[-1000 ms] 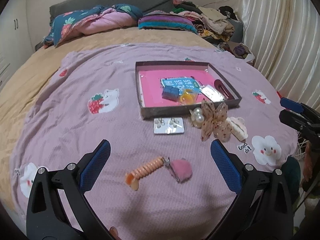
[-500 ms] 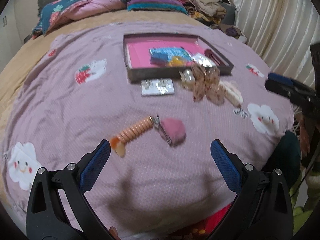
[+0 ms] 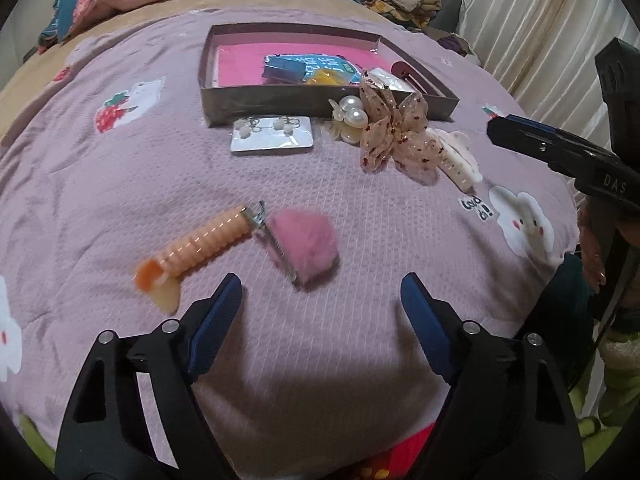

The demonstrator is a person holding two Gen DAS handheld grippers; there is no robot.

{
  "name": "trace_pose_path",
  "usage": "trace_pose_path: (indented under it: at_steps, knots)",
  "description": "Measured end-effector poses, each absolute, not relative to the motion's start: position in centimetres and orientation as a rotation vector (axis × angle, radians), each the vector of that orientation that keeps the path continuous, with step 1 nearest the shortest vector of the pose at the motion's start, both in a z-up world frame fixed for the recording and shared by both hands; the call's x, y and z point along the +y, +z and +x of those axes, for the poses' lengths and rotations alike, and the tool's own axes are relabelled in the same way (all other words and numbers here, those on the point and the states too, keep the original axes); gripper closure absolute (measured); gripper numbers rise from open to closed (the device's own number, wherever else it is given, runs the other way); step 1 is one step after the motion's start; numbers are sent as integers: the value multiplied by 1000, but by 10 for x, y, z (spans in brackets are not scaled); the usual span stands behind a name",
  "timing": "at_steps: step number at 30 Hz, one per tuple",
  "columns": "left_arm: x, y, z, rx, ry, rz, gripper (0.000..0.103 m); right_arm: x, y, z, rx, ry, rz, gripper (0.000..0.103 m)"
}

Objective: Organize jewelry
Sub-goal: 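Grasp the pink pompom clip with the left tool while the right tool grasps the sheer bow clip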

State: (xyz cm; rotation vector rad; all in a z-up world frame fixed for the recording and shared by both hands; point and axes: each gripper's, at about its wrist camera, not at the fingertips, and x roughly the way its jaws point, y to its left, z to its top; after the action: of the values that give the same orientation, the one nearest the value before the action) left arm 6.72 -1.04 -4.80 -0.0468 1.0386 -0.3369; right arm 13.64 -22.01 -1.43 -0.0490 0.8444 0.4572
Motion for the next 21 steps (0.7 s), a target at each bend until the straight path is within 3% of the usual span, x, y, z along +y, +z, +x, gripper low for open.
trace_pose_path:
  at_steps: [6, 12, 14, 17, 21]
  knots:
    - [-19, -54, 83, 1038, -328, -27, 37, -212, -24, 162, 877, 466, -67, 12]
    - [-23, -61, 92, 1047, -321, 3, 56, -199, -38, 191, 920, 477, -99, 14]
    - [-24, -62, 93, 1045, -322, 19, 69, -194, -45, 201, 941, 480, -106, 14]
    - [-22, -61, 94, 1048, -332, 21, 75, -187, -55, 210, 972, 494, -102, 25]
    - [-21, -60, 95, 1052, -341, 12, 76, -182, -61, 214, 982, 524, -82, 52]
